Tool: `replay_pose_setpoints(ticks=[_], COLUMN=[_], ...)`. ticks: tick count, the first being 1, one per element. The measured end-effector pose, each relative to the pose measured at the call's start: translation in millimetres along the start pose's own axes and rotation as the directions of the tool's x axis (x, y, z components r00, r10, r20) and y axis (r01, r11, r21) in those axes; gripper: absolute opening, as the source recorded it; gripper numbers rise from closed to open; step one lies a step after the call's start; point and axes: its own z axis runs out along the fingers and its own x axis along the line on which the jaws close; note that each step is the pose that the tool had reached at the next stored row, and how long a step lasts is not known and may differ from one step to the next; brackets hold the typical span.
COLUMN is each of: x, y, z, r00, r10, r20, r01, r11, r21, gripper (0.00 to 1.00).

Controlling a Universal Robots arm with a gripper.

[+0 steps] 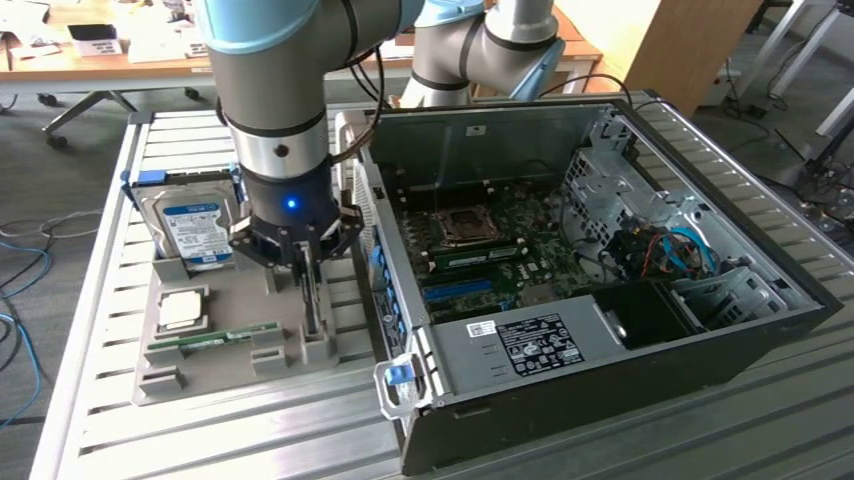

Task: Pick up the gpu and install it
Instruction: 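Pick up the gpu and move the gpu toward the slot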

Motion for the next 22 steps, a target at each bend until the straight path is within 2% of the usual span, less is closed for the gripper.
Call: replay_pose_setpoints(ticks=[22], x=[-1.5], y=[2.6], z=[-58.6], r00=[1.0000], r10=[0.000], r20=[0.0001], r01=[0.000], r11=[1.0000], r21=[-0.0002], gripper=[0.27])
